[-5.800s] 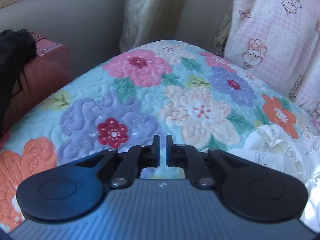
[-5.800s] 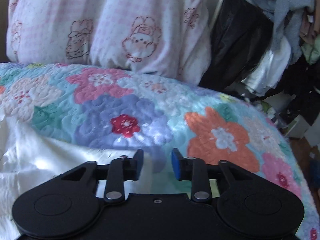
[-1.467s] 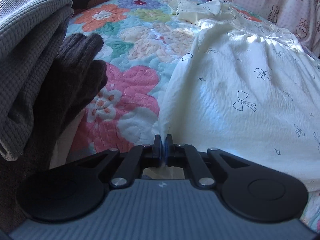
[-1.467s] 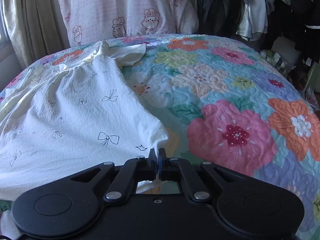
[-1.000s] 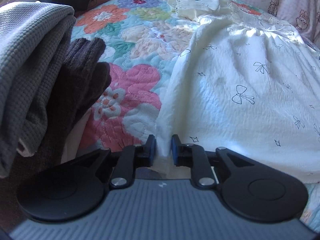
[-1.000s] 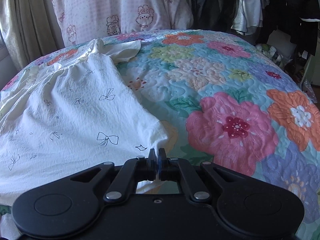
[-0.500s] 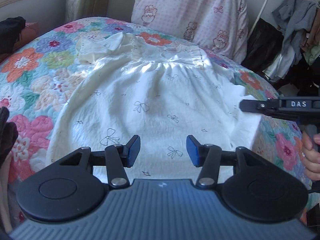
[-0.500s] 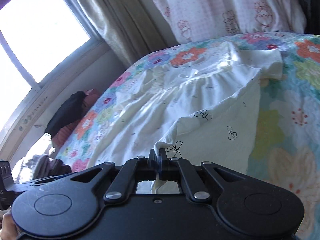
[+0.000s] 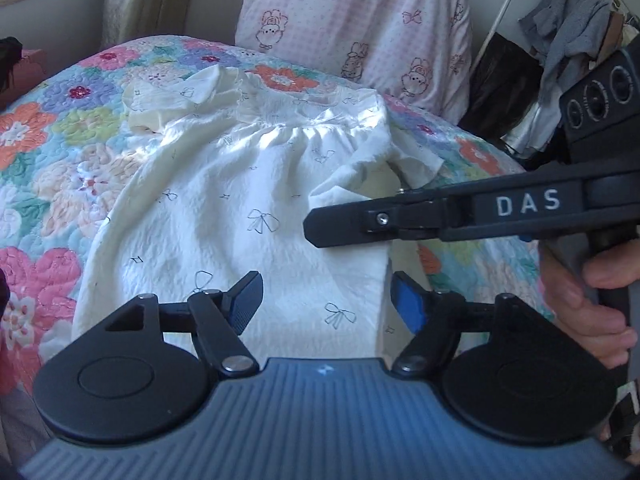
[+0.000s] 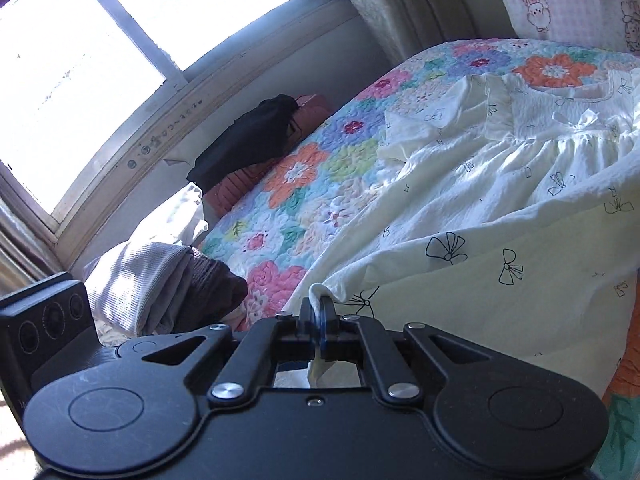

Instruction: Fold clothes

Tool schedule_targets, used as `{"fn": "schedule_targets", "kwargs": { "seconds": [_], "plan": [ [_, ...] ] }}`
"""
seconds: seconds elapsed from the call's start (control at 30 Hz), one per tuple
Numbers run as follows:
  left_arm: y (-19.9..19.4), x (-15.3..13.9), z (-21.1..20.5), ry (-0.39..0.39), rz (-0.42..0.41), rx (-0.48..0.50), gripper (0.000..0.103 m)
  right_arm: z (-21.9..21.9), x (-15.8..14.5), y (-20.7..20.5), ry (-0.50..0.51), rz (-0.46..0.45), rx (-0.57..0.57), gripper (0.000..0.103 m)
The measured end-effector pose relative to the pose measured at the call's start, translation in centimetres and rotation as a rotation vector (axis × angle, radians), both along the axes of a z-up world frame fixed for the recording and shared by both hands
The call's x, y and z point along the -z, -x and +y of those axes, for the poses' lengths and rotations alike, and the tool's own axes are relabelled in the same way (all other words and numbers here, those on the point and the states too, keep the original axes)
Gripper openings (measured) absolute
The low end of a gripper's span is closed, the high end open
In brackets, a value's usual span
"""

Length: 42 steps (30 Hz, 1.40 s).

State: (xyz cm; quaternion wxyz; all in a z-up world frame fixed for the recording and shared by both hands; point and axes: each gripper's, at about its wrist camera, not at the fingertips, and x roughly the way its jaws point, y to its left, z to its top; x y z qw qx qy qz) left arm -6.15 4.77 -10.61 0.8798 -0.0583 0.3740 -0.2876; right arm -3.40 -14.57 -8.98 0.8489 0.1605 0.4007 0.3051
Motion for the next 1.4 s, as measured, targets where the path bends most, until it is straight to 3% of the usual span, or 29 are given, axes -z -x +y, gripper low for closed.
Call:
{"fn": "schedule_targets", "kwargs": {
  "seconds": [0.03,0.07,0.1,0.13,0.2,0.33,0.37,0.43,0.57,0.77,0.97,1.3,1.4],
  "plan": [
    [0.0,0.1,0.1,0.004,-0.023,-0.001,0.064,0.2,-0.1,0.2,0.006,-0.002,-0.007,0.004],
    [0.0,0.2,0.2,0.008,-0.046,-0.002,0.039,0.2,0.0,0.3,-0.001,0.004,-0.012,0.004],
    [0.3,0.2,0.0,0.005,-0.068,0.015,0.007,0.2,0.1,0.4,-0.015,0.01,-0.016,0.004],
    [0.6,0.2,-0.2,0.003,-0.091,0.033,0.007,0.1,0.4,0.5,-0.034,0.017,-0.013,0.004],
    [1.4,0.0,-1.1,-0.092,-0.122,0.016,0.005,-0.2,1.0,0.5,-0.076,0.033,0.006,0.004],
    [2.2,0.3,-0.9,-0.045,-0.097,0.005,0.004,-0.6,1.3,2.0,-0.056,0.018,0.041,0.008],
    [2.3,0.5,-0.8,-0.041,-0.091,-0.011,0.003,-0.8,1.1,2.7,-0.02,-0.004,0.052,0.022],
    [2.2,0.9,-0.6,-0.062,-0.091,-0.058,0.002,-1.5,1.0,3.6,0.03,-0.037,0.098,0.039],
    [1.1,1.6,0.3,-0.03,-0.037,-0.104,0.002,-3.7,2.7,3.5,0.027,-0.012,0.242,0.041],
    [0.5,1.0,1.6,-0.019,-0.055,-0.189,0.002,-6.3,6.4,2.4,-0.149,0.106,0.408,0.044],
    [0.3,0.5,2.5,-0.01,-0.081,-0.233,0.002,-6.4,7.6,2.2,-0.124,0.111,0.447,0.049],
    [-1.0,2.1,3.2,-0.002,-0.029,-0.274,0.002,-9.9,8.2,2.3,-0.084,0.103,0.552,0.052],
    [-1.7,2.2,4.0,-0.007,-0.01,-0.346,0.002,-11.1,8.5,1.1,-0.075,0.101,0.581,0.054]
  ]
}}
